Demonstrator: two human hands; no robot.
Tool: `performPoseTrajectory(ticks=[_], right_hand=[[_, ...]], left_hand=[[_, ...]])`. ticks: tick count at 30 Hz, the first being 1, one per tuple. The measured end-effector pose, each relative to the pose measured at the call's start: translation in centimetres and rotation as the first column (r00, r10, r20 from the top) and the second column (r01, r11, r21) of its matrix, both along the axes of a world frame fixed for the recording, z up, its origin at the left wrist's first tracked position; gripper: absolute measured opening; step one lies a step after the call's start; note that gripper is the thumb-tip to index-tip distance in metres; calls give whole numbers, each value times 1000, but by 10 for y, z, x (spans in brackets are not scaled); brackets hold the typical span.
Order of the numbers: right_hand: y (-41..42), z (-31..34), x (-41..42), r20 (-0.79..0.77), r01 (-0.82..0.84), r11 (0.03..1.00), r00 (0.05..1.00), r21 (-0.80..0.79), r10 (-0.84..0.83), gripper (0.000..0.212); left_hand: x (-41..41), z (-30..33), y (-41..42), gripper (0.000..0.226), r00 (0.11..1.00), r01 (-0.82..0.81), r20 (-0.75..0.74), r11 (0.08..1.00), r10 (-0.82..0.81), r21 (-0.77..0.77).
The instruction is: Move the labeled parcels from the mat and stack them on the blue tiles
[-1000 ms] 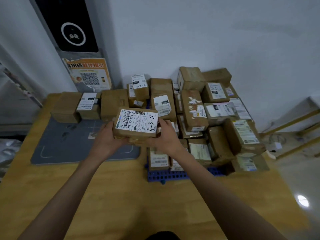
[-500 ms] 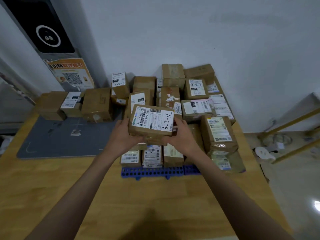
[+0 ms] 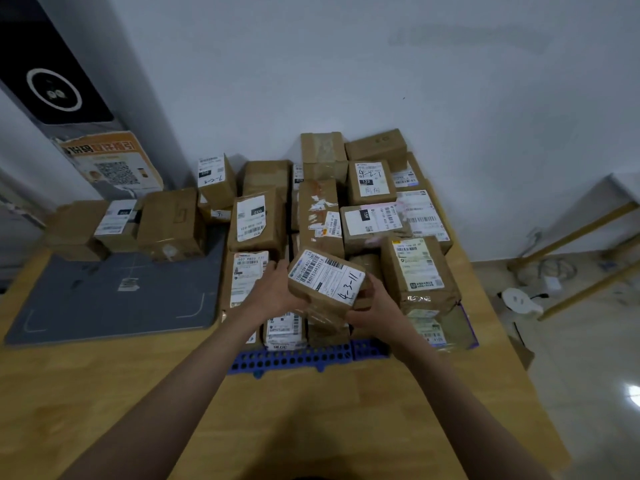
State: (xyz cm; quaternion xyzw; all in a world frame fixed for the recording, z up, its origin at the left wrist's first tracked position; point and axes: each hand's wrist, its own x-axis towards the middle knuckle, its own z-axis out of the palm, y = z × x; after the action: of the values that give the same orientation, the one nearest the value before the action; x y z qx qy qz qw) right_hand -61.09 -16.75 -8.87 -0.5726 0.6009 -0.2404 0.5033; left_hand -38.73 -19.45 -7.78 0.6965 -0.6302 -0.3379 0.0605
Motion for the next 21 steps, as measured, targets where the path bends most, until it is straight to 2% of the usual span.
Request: performPoseTrajectory(ticks=[6, 14, 21], right_hand=[[-20, -6, 8, -1, 16, 1000, 1000, -17, -16, 66], [-46, -20, 16, -66, 7, 1000, 998, -6, -8, 61], [-57, -26, 15, -195, -44, 999, 980, -16, 40, 49]], left_hand=[[6, -3, -11, 79, 999, -37, 34, 999, 37, 1], [1, -16, -12, 93, 993, -100, -51, 986, 107, 133], [-1, -12, -14, 103, 991, -101, -72, 986, 111, 135]])
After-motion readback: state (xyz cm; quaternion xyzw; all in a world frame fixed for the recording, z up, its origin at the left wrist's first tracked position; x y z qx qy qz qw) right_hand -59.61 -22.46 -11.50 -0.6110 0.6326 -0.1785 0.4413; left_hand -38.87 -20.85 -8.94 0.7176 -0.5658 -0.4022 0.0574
